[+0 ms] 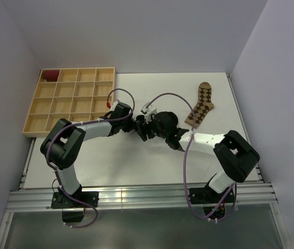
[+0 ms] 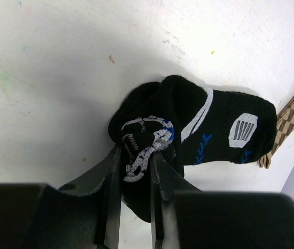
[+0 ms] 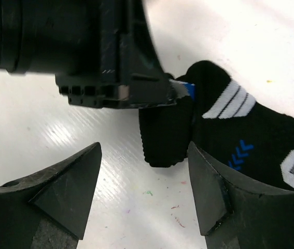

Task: Roll the socks
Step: Roll the sock at the center of the board.

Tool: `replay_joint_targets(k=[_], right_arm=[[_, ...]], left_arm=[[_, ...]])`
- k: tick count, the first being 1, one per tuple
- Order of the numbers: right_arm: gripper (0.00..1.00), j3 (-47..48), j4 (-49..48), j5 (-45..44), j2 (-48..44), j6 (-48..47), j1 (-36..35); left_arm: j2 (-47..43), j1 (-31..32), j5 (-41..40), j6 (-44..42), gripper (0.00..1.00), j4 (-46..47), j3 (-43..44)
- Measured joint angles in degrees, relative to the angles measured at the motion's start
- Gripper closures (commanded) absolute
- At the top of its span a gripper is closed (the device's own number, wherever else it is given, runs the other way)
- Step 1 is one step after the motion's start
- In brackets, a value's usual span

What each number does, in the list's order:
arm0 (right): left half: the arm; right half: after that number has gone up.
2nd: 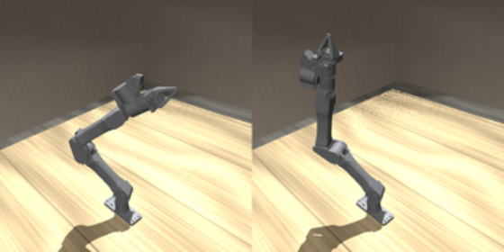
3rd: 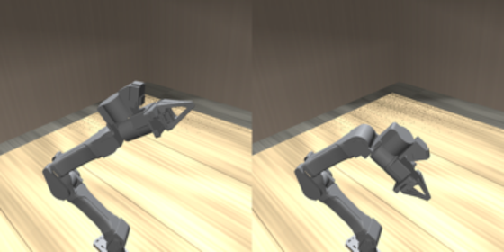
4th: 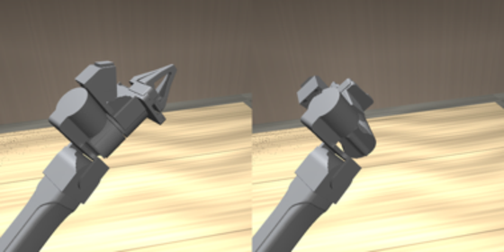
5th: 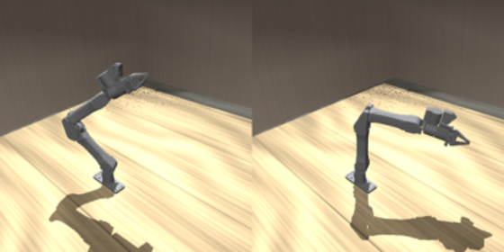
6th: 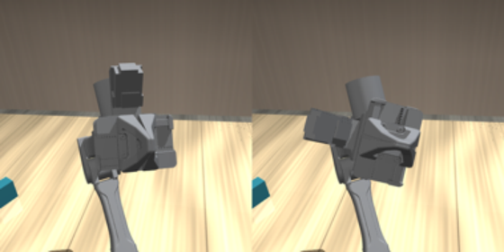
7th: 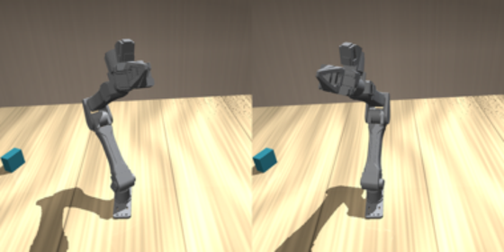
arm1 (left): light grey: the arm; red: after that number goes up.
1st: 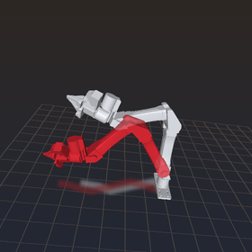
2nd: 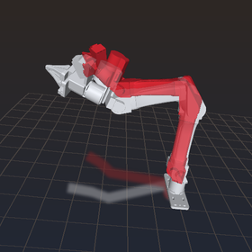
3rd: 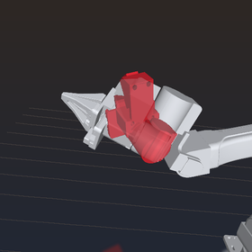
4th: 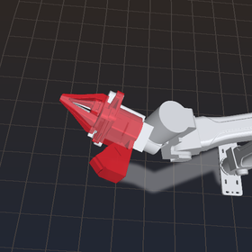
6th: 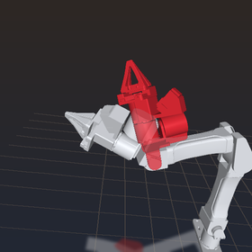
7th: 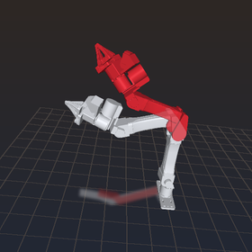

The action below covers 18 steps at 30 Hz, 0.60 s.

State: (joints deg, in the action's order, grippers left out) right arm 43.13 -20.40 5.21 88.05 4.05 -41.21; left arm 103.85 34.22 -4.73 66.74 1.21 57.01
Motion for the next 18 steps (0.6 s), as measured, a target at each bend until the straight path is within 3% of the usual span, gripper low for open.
replay_joint_targets(k=[18], right_arm=[[0.34, 3.7, -3.3, -11.5, 12.5, -12.2, -7.2]], left_arm=[[-0.1, 0.2, 0.5, -1.4, 0.95, -3.7, 1.6]])
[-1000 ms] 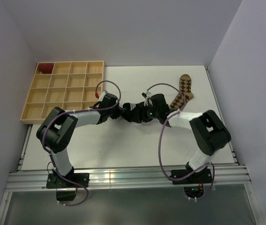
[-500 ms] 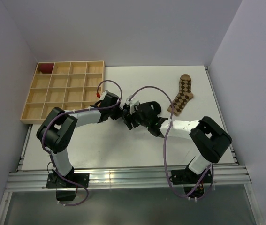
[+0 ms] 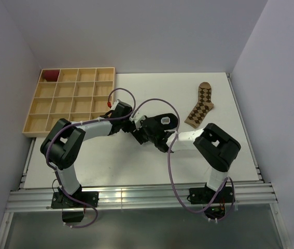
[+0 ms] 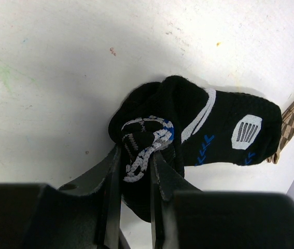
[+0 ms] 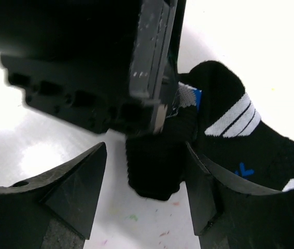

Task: Roll the socks
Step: Roll the sock at the center of the board.

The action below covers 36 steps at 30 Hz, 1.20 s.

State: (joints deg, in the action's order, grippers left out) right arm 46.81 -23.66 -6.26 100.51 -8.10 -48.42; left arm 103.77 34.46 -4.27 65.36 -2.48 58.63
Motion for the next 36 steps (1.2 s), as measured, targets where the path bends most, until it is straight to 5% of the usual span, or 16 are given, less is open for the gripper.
replay_joint_targets(k=[6, 11, 14, 19, 27, 36], right_arm=[[0.48, 0.6, -1.8, -2.5, 2.4, -1.2, -0.1], [0.99, 0.8, -3.0, -3.5, 3.4, -1.6, -0.2], [1.00, 0.8, -3.1, -3.4, 3.4, -1.0, -0.2], [1.00, 0.3, -3.6, 1.6, 2.8, 2.4, 2.6], [1.00, 0.8, -3.8, 23.1, 3.6, 13.7, 13.2], [1.00, 7.3, -4.1, 42.9, 11.2, 26.0, 22.1]], left_arm=[[0.0, 0.0, 0.1, -0.1, 0.95, -0.2, 0.1], [0.0, 0.0, 0.0, -0.2, 0.87, -0.2, 0.1], [0.0, -0.2, -0.1, -0.3, 0.60, -0.2, 0.1], [-0.9, -0.1, -0.2, -0.9, 0.34, -0.1, -1.2], [-5.8, 0.1, -1.0, -0.6, 0.12, -0.4, -4.1], [-11.4, 0.5, -1.6, 0.3, 0.14, 2.5, -9.7]])
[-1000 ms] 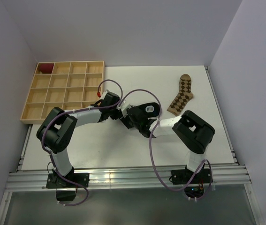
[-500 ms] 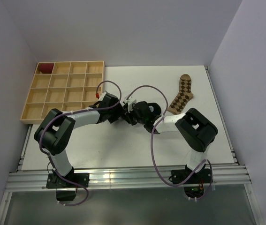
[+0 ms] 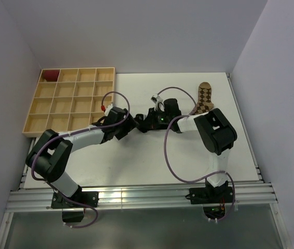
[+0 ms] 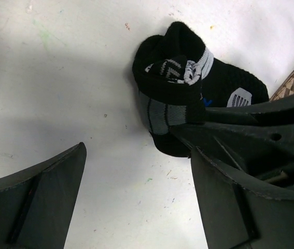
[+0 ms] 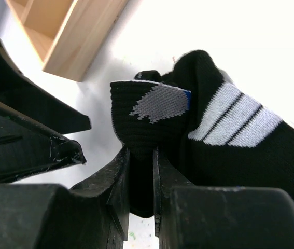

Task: Roll the socks
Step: Roll the sock at the center of the board.

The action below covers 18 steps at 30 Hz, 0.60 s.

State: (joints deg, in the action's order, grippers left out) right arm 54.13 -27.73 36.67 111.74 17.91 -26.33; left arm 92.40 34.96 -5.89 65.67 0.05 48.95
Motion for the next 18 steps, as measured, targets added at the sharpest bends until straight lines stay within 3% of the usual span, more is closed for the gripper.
replay_joint_targets(k=[7, 18], right_arm=[[1.00, 0.2, -2.4, 8.9, 3.0, 9.4, 4.2], [1.00, 0.7, -3.5, 11.2, 4.8, 15.1, 5.0]], left_arm=[[0.4, 0.0, 0.0, 0.0, 0.17, 3.6, -0.1], [6.6, 0.0, -1.0, 0.2, 0.20, 6.5, 3.3]])
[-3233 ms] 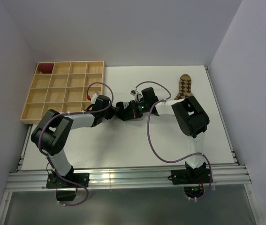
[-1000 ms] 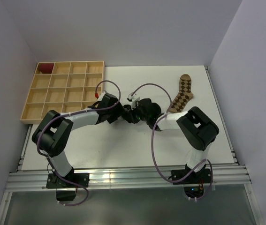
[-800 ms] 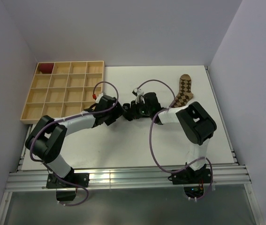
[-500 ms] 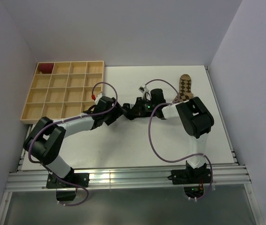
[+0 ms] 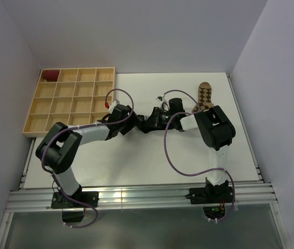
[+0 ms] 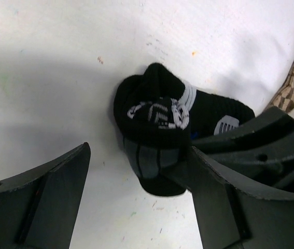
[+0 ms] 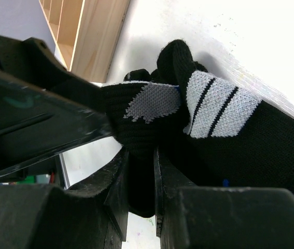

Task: Roll the socks
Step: Roll the sock at the center of the board.

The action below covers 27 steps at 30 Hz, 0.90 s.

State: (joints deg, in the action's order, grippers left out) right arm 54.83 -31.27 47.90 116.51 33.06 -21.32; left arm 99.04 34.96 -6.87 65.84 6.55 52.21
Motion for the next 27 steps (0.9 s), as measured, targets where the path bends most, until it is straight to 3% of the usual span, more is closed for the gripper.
replay_joint_targets(k=[7, 17, 19, 24, 27], right_arm=[[1.00, 0.0, 0.2, -0.3, 0.0, 0.2, 0.0], [0.98, 0.2, 1.1, -1.1, 0.0, -0.1, 0.0], [0.89, 0.3, 1.9, -1.5, -0.2, -0.6, -0.1], [0.56, 0.1, 4.9, -4.8, -2.5, -2.1, -0.7], [0.49, -1.3, 7.0, -8.1, -5.4, -3.1, -1.0]], left_arm=[[4.1, -0.5, 0.0, 1.0, 0.25, 0.8, 2.5], [7.2, -0.6, 1.5, 1.4, 0.49, 2.3, 4.7], [7.6, -0.7, 1.7, 1.6, 0.55, 2.8, 4.7], [8.4, -0.6, 1.9, 2.0, 0.58, 3.1, 5.4], [8.8, -0.2, 1.8, 1.9, 0.59, 2.9, 5.9]])
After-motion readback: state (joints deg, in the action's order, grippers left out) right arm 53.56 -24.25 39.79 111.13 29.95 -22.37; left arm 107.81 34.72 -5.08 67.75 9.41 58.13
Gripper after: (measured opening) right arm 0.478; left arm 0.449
